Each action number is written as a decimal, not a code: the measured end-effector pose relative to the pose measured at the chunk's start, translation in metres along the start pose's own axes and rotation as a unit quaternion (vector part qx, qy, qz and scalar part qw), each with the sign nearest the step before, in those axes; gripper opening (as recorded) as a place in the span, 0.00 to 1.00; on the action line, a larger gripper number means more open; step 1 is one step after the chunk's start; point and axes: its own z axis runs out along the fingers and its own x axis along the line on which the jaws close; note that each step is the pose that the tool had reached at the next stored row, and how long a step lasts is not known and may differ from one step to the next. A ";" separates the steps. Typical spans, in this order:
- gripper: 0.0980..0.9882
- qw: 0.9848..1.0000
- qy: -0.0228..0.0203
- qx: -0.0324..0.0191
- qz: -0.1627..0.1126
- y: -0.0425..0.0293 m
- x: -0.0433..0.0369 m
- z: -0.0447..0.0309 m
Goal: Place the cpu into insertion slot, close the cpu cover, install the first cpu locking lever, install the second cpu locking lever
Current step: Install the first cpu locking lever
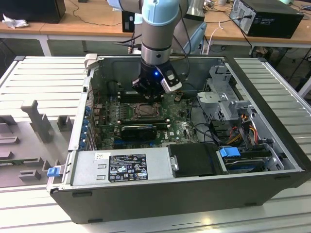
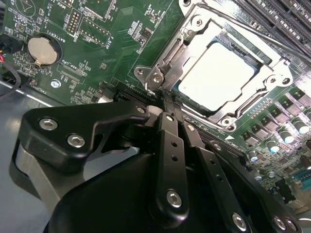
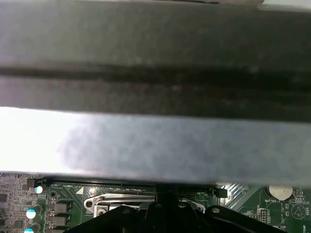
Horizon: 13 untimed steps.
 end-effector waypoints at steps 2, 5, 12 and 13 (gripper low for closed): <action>0.01 1.000 0.000 -0.005 0.000 0.0001 -0.0001 0.0002; 0.01 1.000 -0.001 -0.009 0.000 0.0008 -0.0003 -0.0021; 0.01 1.000 0.000 -0.008 0.000 0.0021 -0.0002 -0.0202; 0.01 1.000 0.000 -0.008 0.000 0.0014 -0.0002 -0.0203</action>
